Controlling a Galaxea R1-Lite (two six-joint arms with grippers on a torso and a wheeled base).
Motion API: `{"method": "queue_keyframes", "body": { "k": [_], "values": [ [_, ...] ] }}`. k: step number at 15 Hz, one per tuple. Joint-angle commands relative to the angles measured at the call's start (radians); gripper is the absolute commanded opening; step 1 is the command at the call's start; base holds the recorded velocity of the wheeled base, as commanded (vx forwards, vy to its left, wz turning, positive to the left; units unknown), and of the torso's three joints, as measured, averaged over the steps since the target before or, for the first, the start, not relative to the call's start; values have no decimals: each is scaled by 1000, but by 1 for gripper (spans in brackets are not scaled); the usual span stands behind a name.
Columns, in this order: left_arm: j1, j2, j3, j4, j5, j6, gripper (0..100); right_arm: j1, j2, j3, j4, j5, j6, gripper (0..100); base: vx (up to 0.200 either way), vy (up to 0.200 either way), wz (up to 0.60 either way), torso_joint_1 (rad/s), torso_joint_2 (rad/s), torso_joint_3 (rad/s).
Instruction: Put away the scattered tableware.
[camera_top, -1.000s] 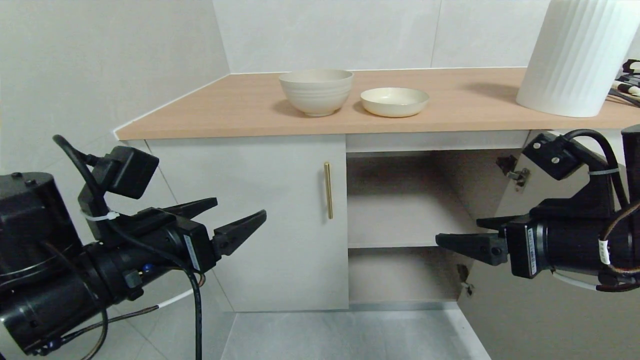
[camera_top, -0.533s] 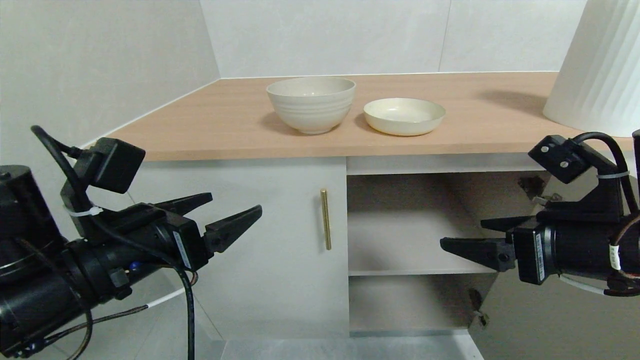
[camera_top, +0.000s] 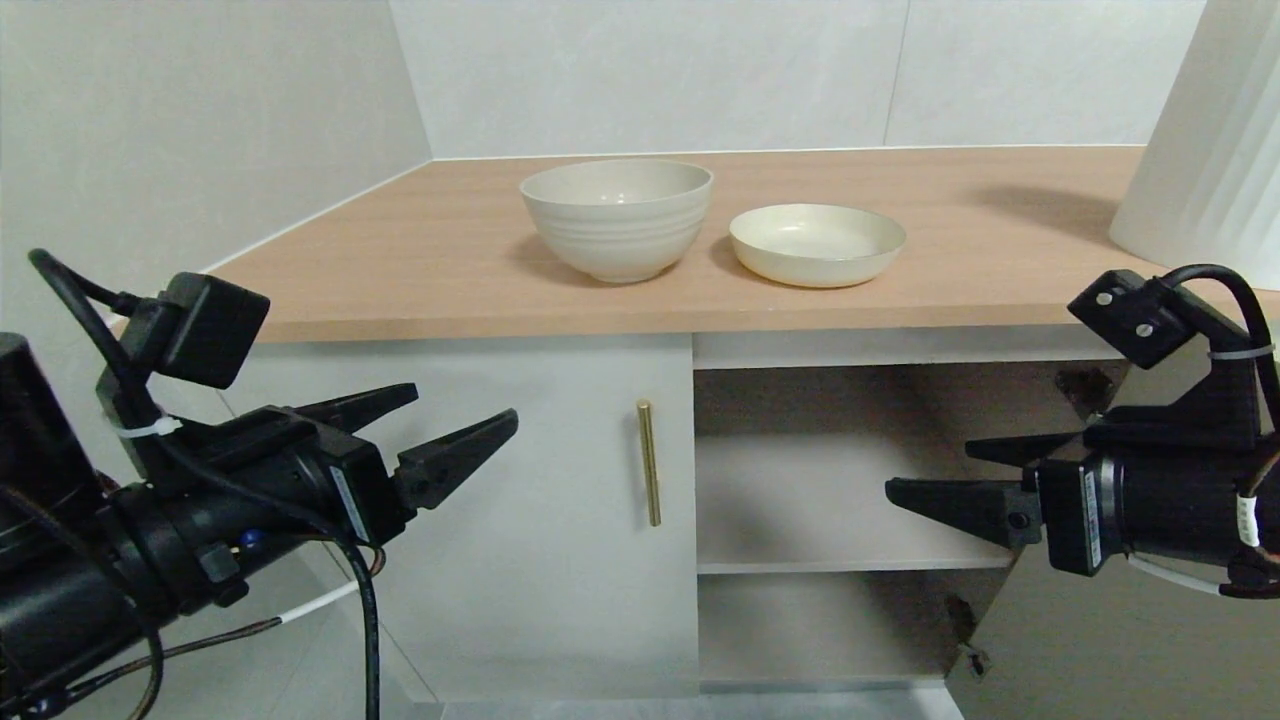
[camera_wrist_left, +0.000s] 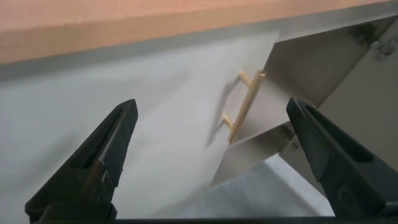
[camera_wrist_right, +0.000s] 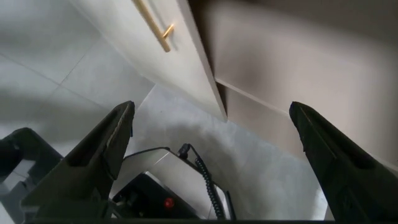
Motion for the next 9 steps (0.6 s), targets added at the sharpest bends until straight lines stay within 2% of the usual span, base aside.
{"method": "queue_keyframes", "body": {
  "k": [1, 5, 9],
  "values": [
    [-4, -23, -1, 16, -1, -1, 100, 2, -5, 0, 0, 1, 0, 100, 0, 0, 0, 0, 0, 0],
    [-14, -84, -64, 199, -8, -2, 100, 2, -3, 0, 0, 1, -9, 100, 0, 0, 0, 61, -256, -245],
    [-14, -75, -176, 329, -9, -28, 100, 0, 17, -8, -3, 3, -22, 100, 0, 0, 0, 167, -521, -298]
  ]
}}
